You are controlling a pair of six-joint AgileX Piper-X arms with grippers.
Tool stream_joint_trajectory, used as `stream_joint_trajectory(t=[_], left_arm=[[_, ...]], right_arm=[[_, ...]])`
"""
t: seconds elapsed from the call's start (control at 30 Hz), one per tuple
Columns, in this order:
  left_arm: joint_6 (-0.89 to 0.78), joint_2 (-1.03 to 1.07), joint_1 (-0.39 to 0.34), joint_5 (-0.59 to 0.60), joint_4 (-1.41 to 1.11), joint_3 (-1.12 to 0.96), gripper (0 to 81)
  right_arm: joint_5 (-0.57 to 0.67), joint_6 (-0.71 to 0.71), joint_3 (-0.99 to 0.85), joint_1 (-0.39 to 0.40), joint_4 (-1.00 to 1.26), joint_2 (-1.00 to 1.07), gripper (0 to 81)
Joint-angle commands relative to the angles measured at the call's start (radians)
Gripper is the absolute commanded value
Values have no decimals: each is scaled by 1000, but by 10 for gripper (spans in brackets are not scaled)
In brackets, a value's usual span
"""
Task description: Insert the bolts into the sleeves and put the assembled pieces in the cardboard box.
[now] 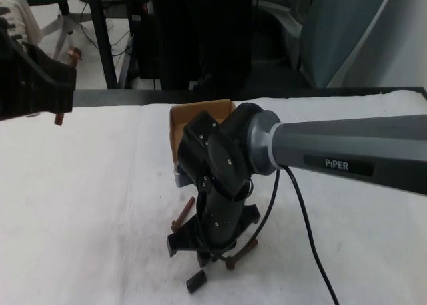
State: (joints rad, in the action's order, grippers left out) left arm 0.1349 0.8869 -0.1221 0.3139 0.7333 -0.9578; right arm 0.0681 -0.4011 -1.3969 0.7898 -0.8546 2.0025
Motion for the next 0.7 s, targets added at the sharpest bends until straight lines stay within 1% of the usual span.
stream_joint_trajectory(t=[0.0, 0.13, 0.2, 0.37, 0.43, 0.5, 0.67], left_arm=[[3, -12, 2, -5, -3, -4, 2], [-7, -12, 2, -5, -4, -4, 2], [-7, -12, 2, 0, -4, -4, 2], [-11, -12, 2, 84, -20, -4, 2], [-14, -12, 2, 136, -51, -4, 2], [-41, -12, 2, 161, -104, -4, 2], [-180, 2, 2, 243, -299, -4, 2]], right_arm=[[34, 42, -4, 2, 24, -63, 8], [53, 53, -4, -10, 68, -126, 8], [83, 68, -4, -21, 93, -168, 8], [127, 141, -4, -58, 113, -280, 8], [148, 179, -4, -77, 110, -331, 8], [198, 194, -4, -97, 110, -374, 8], [343, 192, -4, -143, 127, -480, 8]])
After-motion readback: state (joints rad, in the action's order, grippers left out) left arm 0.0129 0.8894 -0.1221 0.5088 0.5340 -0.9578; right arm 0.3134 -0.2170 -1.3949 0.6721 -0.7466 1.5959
